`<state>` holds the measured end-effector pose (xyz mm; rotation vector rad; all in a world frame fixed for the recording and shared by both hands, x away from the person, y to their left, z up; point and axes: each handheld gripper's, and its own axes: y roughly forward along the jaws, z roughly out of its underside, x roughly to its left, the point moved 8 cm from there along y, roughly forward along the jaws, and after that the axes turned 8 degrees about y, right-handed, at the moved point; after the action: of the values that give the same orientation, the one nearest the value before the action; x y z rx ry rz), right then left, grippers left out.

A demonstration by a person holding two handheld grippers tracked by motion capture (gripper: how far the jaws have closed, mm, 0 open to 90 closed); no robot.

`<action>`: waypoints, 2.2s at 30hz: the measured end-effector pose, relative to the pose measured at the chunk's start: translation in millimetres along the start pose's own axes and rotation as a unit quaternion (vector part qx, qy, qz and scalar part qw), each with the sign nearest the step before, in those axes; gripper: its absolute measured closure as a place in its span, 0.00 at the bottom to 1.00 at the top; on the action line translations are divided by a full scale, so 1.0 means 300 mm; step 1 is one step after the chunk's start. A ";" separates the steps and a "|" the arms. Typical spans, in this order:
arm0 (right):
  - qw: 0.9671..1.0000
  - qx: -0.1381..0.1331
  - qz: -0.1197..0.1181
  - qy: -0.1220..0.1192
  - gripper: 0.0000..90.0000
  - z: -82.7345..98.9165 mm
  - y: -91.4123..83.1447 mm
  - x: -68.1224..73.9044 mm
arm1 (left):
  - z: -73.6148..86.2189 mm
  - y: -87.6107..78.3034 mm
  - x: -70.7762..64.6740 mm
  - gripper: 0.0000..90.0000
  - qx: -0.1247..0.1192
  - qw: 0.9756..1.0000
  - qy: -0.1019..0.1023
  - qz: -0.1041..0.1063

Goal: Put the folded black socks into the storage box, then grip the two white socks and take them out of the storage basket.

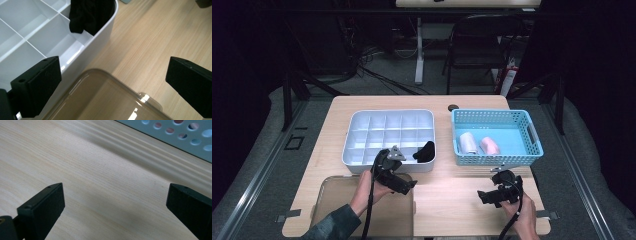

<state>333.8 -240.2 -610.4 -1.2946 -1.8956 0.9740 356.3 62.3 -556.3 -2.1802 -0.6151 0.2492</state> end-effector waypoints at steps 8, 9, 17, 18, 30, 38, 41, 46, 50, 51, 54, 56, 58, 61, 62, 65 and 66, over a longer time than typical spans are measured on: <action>1.000 0.000 -0.003 0.000 0.01 0.001 -0.001 0.001 | 0.054 0.004 -0.044 0.00 0.010 1.000 0.016 0.005; 1.000 0.000 -0.003 0.000 0.01 0.001 -0.001 0.001 | 0.060 0.002 -0.047 0.00 0.009 1.000 0.019 0.007; 1.000 0.001 -0.004 0.000 0.00 0.002 0.000 -0.003 | 0.097 -0.012 -0.046 0.00 -0.008 1.000 0.015 0.015; 1.000 0.001 -0.006 0.002 0.00 0.002 0.001 -0.001 | 0.102 -0.012 -0.045 0.00 -0.007 1.000 0.017 0.014; 1.000 0.012 -0.018 0.003 0.00 0.007 0.000 -0.006 | 0.144 -0.012 -0.062 0.00 -0.009 0.999 0.032 -0.001; 0.998 0.033 -0.045 0.007 0.00 0.005 -0.015 0.006 | 0.158 -0.010 -0.071 0.00 -0.005 0.999 0.038 -0.009; 0.997 0.051 -0.059 -0.007 0.00 -0.003 -0.042 0.011 | 0.165 -0.008 -0.069 0.00 -0.002 0.999 0.036 -0.011; 0.994 0.059 -0.087 -0.007 0.00 -0.015 -0.069 0.034 | 0.167 -0.008 -0.069 0.00 -0.004 0.999 0.034 -0.012; 0.993 0.061 -0.102 -0.008 0.00 -0.021 -0.084 0.032 | 0.166 -0.003 -0.073 0.00 -0.003 0.999 0.036 -0.008; 0.992 0.062 -0.106 -0.006 0.00 -0.023 -0.090 0.031 | 0.166 -0.002 -0.074 0.00 -0.001 0.999 0.038 -0.007; 0.992 0.057 -0.113 -0.004 0.00 -0.034 -0.106 0.021 | 0.165 -0.001 -0.075 0.00 -0.001 0.999 0.039 -0.007; 0.992 0.056 -0.117 -0.001 0.00 -0.042 -0.117 0.014 | 0.166 -0.001 -0.073 0.00 -0.001 0.999 0.039 -0.007; 0.991 0.058 -0.125 -0.002 0.00 -0.049 -0.130 0.004 | 0.166 0.000 -0.070 0.00 -0.001 0.999 0.037 -0.009; 0.991 0.052 -0.123 0.001 0.00 -0.068 -0.142 -0.009 | 0.168 0.003 -0.069 0.00 0.002 0.999 0.038 -0.006; 0.991 0.052 -0.122 0.001 0.01 -0.075 -0.147 -0.016 | 0.168 0.003 -0.070 0.00 0.002 0.999 0.038 -0.005; 0.991 0.051 -0.120 0.003 0.01 -0.093 -0.154 -0.026 | 0.168 0.005 -0.072 0.00 0.003 0.999 0.040 -0.006; 0.991 0.052 -0.121 0.002 0.01 -0.100 -0.157 -0.030 | 0.168 0.005 -0.071 0.00 0.003 0.999 0.040 -0.006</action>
<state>338.9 -253.4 -555.5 -0.9798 -1.9188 0.9291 319.4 84.8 -589.8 -2.1696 -0.5816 0.1570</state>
